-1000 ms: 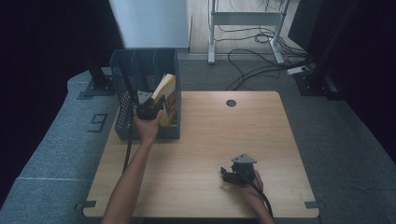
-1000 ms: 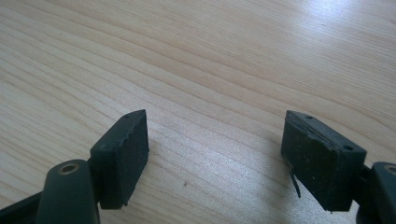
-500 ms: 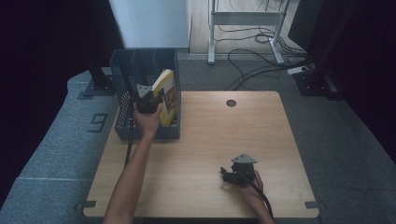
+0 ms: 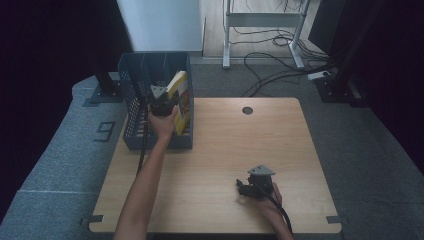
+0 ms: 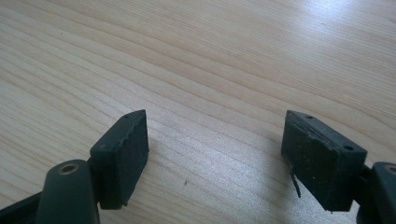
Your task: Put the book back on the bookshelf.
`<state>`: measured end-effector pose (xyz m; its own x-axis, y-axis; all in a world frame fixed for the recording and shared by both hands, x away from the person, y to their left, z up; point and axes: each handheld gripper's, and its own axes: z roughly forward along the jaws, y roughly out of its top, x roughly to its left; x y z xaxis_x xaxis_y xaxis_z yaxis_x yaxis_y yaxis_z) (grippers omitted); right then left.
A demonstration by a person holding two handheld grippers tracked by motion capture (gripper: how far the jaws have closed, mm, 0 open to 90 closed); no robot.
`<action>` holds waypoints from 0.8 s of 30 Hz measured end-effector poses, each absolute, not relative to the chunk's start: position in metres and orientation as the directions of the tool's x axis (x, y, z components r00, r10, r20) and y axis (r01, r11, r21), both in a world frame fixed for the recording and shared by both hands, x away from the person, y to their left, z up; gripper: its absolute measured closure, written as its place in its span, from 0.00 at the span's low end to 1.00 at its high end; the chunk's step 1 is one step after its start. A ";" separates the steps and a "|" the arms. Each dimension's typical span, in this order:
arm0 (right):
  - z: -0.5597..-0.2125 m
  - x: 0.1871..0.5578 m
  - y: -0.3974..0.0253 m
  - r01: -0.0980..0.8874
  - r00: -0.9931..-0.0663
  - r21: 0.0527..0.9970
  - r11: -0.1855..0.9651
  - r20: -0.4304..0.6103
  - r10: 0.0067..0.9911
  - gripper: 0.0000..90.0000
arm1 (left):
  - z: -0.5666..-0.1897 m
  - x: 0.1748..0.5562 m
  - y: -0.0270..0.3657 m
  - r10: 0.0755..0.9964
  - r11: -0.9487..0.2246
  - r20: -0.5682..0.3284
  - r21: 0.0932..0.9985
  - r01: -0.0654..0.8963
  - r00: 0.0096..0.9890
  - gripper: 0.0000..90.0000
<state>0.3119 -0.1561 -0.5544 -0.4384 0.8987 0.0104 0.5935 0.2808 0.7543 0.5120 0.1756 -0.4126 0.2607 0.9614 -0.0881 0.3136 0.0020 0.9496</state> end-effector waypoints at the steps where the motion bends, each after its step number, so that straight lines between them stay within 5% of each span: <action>1: -0.554 0.312 -0.156 0.593 -0.438 0.754 0.281 0.011 0.899 0.25 | -0.411 0.515 0.175 0.962 0.001 -0.086 0.949 0.314 0.257 0.84; 24: -0.554 0.312 -0.156 0.594 -0.438 0.754 0.280 0.011 0.899 0.25 | -0.417 0.548 0.157 0.977 0.009 -0.075 0.952 0.305 0.202 0.84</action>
<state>0.3120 -0.1562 -0.5544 -0.4382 0.8988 0.0111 0.5939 0.2802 0.7542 0.5479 0.1571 -0.4173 0.2021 0.9765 -0.0745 0.3055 0.0095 0.9522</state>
